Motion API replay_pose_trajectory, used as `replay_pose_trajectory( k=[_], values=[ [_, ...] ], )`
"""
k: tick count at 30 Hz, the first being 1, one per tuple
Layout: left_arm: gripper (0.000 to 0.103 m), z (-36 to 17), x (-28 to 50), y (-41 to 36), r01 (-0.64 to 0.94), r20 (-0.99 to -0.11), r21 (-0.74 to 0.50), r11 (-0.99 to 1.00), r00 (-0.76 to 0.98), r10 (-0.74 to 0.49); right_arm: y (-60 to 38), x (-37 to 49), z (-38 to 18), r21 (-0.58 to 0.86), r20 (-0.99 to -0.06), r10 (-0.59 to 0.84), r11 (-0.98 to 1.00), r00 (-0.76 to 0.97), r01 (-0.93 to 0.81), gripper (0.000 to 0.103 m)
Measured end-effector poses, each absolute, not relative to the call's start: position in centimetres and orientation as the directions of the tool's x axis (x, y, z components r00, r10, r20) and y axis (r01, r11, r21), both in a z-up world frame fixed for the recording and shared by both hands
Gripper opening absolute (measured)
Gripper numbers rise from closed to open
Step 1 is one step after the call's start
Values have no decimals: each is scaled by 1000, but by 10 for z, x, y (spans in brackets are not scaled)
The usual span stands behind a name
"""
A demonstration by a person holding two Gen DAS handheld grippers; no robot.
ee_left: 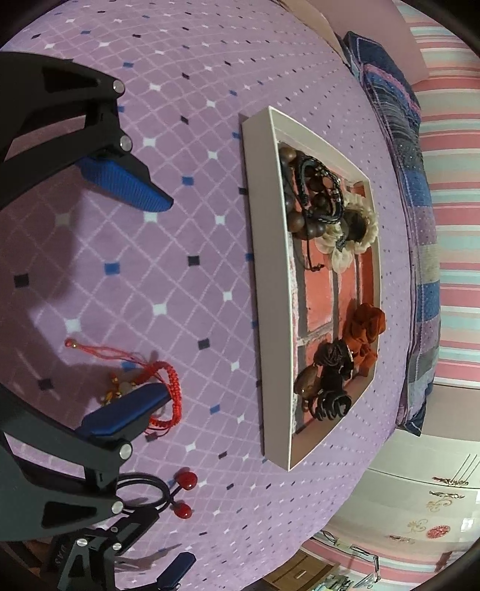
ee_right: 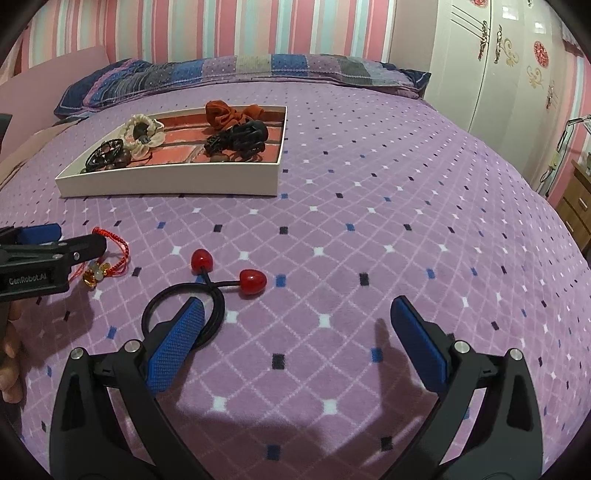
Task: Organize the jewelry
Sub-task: 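Move the left tool to the red string bracelet while the right tool approaches the red-ball hair tie, then close the left tool on the red string bracelet while the right tool grasps the red-ball hair tie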
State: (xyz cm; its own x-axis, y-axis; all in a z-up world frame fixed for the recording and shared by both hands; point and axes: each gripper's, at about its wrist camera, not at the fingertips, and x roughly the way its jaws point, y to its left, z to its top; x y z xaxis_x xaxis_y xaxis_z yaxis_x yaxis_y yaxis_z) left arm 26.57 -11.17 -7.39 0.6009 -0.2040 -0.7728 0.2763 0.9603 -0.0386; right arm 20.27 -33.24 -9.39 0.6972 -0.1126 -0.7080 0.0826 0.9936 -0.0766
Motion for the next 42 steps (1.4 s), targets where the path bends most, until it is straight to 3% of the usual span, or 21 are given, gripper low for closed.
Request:
replay_pose_trajectory(
  k=[3, 5, 14, 18, 23, 25, 31, 42],
  values=[
    [88, -74, 267, -110, 277, -768, -46, 960, 604, -211, -332, 204, -96, -75, -716, -106, 994, 690, 75, 90],
    [73, -74, 267, -110, 279, -768, -44, 959, 604, -211, -331, 205, -97, -65, -722, -90, 996, 686, 62, 80],
    [34, -74, 265, -109, 295, -763, -61, 954, 603, -235, -325, 207, -98, -58, -727, -60, 998, 684, 26, 52],
    [26, -74, 265, -107, 297, -762, -76, 952, 598, -248, -323, 207, -98, -46, -728, -47, 999, 684, 20, 41],
    [17, -74, 264, -103, 298, -759, -98, 950, 594, -264, -316, 209, -98, -33, -735, -19, 999, 678, -8, 11],
    [13, -73, 264, -102, 299, -758, -103, 949, 594, -270, -314, 210, -98, -18, -737, -2, 1000, 676, -18, 6],
    [6, -72, 262, -101, 299, -756, -112, 948, 593, -277, -316, 209, -96, 7, -726, 22, 1000, 687, -25, 4],
    [4, -67, 258, -97, 309, -736, -128, 942, 607, -299, -313, 205, -85, 8, -686, 35, 999, 727, -40, 4]
  ],
)
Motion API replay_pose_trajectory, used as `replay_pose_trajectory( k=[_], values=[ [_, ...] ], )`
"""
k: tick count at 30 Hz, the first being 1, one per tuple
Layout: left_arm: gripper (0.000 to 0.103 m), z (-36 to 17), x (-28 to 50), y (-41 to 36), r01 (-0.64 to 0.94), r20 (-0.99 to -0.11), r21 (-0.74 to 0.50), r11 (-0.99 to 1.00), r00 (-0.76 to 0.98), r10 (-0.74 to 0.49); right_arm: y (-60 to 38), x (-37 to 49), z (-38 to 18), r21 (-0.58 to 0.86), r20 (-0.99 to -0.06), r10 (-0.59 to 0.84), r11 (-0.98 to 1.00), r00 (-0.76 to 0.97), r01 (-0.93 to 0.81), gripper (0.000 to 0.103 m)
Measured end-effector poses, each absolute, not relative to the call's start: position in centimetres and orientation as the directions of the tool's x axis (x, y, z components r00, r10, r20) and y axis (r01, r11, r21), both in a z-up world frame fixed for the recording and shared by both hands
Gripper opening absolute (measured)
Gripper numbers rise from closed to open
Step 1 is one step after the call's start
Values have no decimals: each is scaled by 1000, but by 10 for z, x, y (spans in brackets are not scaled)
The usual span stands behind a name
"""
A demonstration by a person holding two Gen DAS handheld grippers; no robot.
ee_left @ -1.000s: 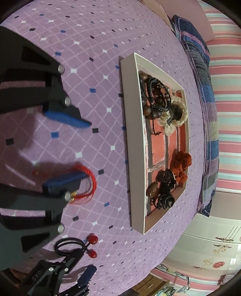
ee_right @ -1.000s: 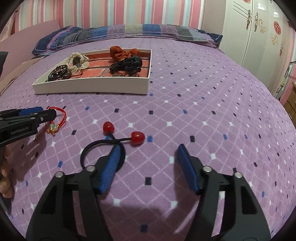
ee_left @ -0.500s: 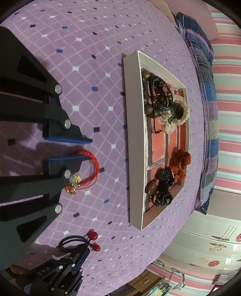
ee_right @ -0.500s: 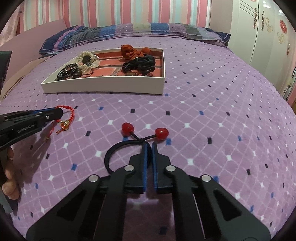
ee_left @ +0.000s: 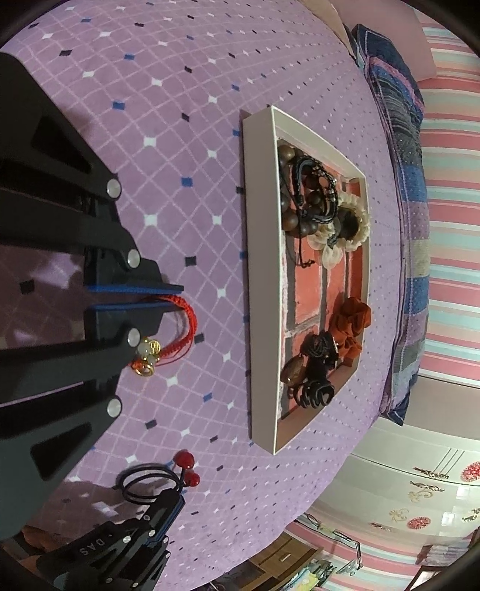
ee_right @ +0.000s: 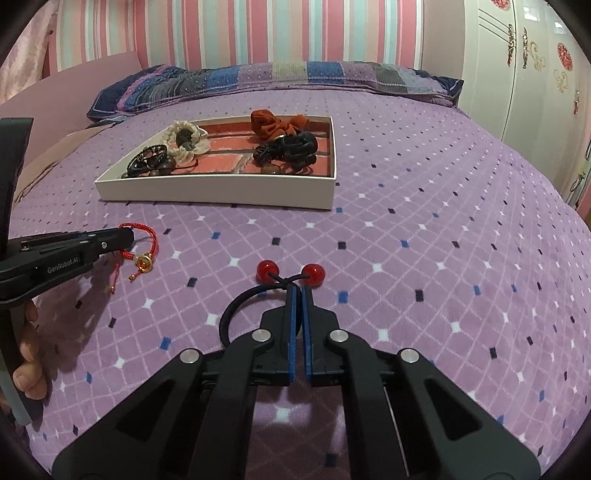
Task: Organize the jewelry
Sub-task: 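Close the left tool on the red string bracelet while the right tool grasps the red-ball hair tie, then carry the red string bracelet and red-ball hair tie into the tray with both tools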
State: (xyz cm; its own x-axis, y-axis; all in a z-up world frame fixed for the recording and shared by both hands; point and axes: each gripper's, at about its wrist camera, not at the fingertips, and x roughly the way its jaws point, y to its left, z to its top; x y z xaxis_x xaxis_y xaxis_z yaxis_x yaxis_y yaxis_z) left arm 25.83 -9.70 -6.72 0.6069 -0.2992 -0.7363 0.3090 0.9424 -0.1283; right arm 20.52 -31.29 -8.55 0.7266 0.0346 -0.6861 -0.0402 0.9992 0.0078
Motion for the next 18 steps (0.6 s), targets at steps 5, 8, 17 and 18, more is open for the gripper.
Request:
replay_pose_trajectory(
  k=[5, 8, 17, 18],
  values=[
    [4, -63, 257, -95, 314, -724, -144, 939, 613, -316, -313, 205, -82, -1, -672, 30, 999, 740, -41, 4],
    [4, -60, 257, -95, 314, -721, -136, 940, 619, -311, -314, 206, -77, -6, -659, 29, 999, 751, -43, 4],
    [4, -23, 269, -88, 302, -680, -87, 949, 679, -278, -317, 221, -48, -23, -604, 13, 999, 797, -33, 4],
    [4, -17, 273, -86, 299, -672, -80, 951, 688, -273, -317, 224, -45, -20, -597, 13, 999, 802, -31, 4]
  ],
)
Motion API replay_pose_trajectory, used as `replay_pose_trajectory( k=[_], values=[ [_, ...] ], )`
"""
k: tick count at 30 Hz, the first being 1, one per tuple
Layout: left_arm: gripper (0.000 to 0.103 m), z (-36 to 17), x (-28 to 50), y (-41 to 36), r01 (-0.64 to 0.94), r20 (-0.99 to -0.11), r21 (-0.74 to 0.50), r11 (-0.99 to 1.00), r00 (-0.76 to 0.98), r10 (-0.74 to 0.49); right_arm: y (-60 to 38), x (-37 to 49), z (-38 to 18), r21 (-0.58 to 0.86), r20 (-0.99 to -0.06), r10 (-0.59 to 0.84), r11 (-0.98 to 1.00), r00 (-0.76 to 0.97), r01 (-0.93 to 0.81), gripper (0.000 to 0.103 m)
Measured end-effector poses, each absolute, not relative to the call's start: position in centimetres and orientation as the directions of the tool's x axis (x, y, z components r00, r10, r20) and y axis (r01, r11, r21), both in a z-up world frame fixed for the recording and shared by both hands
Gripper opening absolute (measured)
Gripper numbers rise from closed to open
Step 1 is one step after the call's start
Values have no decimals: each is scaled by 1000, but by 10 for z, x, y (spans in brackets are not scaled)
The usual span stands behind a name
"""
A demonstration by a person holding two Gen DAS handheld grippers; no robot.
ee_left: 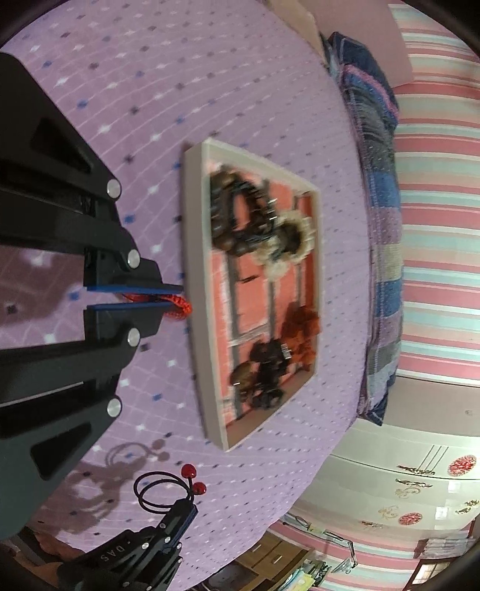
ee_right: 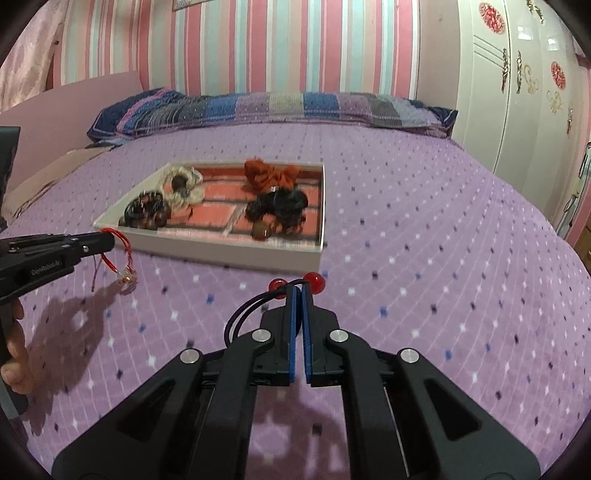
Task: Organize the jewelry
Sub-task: 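Carry the red string bracelet and red-ball hair tie into the tray with both tools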
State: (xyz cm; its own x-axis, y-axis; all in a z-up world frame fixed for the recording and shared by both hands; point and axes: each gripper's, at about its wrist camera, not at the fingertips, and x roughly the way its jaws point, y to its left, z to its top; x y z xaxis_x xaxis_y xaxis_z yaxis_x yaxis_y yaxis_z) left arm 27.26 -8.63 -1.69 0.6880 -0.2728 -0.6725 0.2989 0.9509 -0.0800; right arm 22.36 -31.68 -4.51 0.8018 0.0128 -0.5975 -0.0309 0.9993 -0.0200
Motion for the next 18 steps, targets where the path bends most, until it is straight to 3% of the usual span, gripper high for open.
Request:
replay_pose_trajectory(
  k=[10, 18],
  values=[
    [4, 24, 317, -73, 251, -615, -30, 968, 758, -216, -303, 280, -8, 29, -536, 37, 999, 844, -26, 4],
    [4, 11, 361, -68, 232, -650, -45, 972, 732, -205, -281, 335, -12, 25, -563, 47, 999, 825, -39, 4]
  ],
)
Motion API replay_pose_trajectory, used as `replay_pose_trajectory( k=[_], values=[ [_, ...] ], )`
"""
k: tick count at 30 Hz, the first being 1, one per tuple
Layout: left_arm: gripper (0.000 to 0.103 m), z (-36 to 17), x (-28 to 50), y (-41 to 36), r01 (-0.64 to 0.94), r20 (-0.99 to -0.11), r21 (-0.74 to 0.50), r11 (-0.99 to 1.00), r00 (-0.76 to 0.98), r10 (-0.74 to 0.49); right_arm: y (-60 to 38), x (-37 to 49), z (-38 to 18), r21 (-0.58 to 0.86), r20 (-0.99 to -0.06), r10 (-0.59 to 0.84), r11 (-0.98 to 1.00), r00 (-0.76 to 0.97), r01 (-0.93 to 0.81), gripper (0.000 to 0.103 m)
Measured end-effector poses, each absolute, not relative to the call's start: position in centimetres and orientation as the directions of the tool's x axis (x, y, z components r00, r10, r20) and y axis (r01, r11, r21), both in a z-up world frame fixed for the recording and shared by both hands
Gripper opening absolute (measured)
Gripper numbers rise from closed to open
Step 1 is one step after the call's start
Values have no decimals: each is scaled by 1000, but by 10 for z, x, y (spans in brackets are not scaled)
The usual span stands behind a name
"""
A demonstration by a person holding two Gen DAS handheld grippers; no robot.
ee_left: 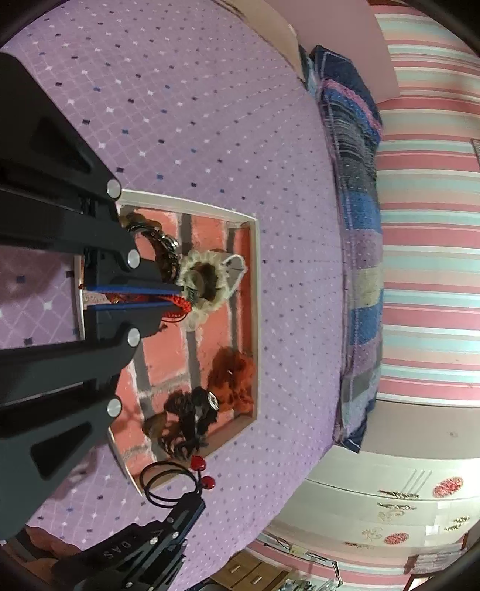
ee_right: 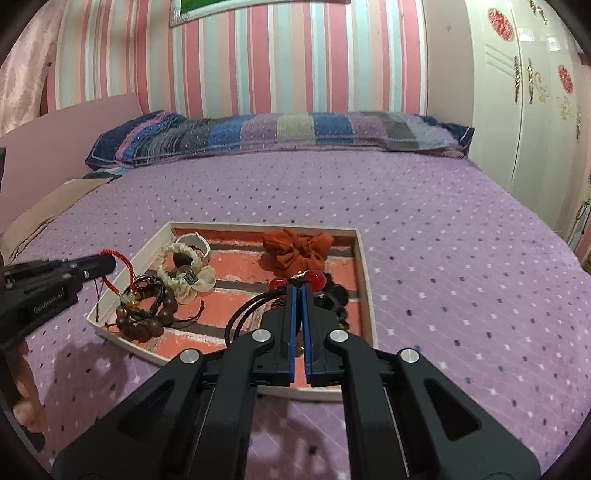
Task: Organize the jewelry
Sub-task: 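Carry the red string bracelet and red-ball hair tie into the tray with both tools, then open both tools to release the red items in the tray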
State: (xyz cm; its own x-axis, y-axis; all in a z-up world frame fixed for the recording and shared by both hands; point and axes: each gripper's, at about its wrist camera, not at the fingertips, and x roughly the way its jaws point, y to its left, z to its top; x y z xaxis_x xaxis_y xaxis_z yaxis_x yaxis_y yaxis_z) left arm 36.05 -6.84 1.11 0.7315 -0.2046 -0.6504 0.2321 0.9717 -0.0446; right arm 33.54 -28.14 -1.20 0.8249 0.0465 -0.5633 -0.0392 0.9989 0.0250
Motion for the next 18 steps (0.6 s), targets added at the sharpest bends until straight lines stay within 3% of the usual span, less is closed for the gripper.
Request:
replay_pose_trajectory(
  k=[6, 18],
  values=[
    [4, -33, 379, -64, 193, -703, -20, 981, 695, -151, -279, 366, -49, 19, -641, 22, 1000, 768, -13, 4],
    [4, -61, 390, -57, 168, -732, 16, 986, 674, -103, -282, 384, -86, -1, -732, -10, 1000, 681, 14, 5]
  ],
)
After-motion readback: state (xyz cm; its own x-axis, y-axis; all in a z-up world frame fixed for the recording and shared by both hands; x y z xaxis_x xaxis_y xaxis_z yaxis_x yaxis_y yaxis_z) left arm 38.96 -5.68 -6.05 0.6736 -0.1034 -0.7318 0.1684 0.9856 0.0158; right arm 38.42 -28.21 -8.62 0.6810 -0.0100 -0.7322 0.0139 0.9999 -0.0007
